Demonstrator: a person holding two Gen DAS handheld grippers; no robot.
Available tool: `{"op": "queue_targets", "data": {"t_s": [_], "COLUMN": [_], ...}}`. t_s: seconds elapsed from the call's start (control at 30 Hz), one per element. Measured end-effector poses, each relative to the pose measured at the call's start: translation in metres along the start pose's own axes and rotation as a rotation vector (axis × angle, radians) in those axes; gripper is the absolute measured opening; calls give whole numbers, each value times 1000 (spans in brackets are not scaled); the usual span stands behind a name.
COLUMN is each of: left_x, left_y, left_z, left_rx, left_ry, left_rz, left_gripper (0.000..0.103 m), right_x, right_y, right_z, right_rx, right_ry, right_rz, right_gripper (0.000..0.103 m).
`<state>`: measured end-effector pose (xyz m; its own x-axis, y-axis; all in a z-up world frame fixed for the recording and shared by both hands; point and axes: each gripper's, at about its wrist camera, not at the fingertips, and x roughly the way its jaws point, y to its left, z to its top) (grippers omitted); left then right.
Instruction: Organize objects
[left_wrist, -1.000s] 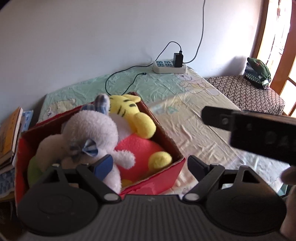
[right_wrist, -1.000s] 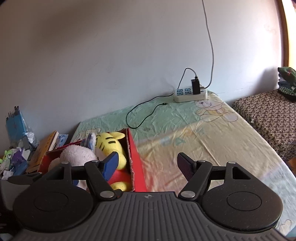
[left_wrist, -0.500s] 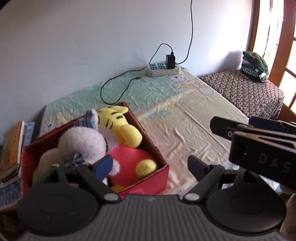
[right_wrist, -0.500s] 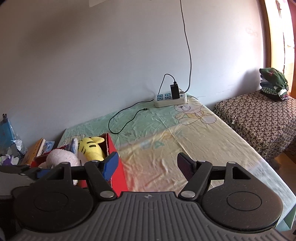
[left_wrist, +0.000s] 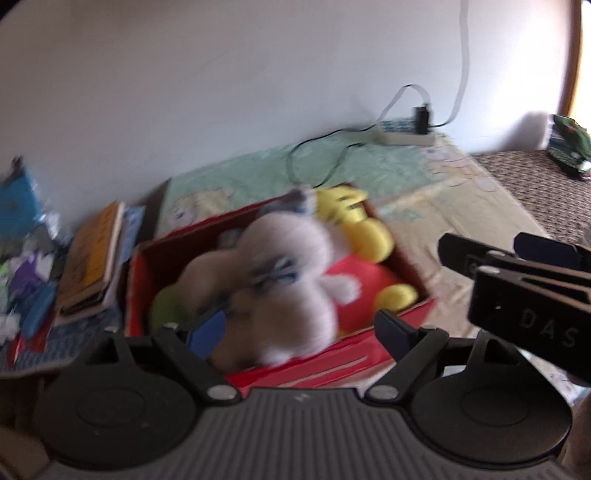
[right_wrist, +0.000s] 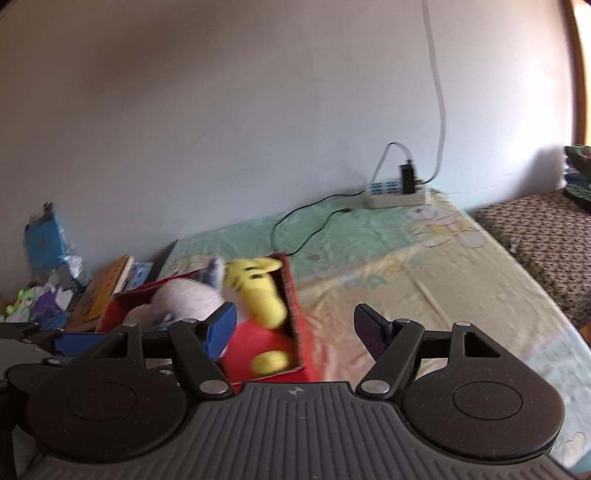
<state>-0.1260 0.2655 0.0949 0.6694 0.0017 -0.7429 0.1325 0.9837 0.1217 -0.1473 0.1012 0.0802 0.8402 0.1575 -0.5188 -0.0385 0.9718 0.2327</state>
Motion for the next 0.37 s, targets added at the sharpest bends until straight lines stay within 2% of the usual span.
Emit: {"op": "queue_targets", "data": {"t_s": [0.2,0.37], "left_x": [3,1], "left_y": [28,45], "left_z": [-14,-20], "left_rx": [-72,-123], "left_ry": [8,3], "left_rz": [79,151], "left_gripper": [87,87], "right_x": [9,18], "right_y": [26,40], "right_z": [-4,-6], "right_rx": [-52,-82], "right_ry": [27,44], "right_rz": [91,131], "right_gripper": [73,73]}}
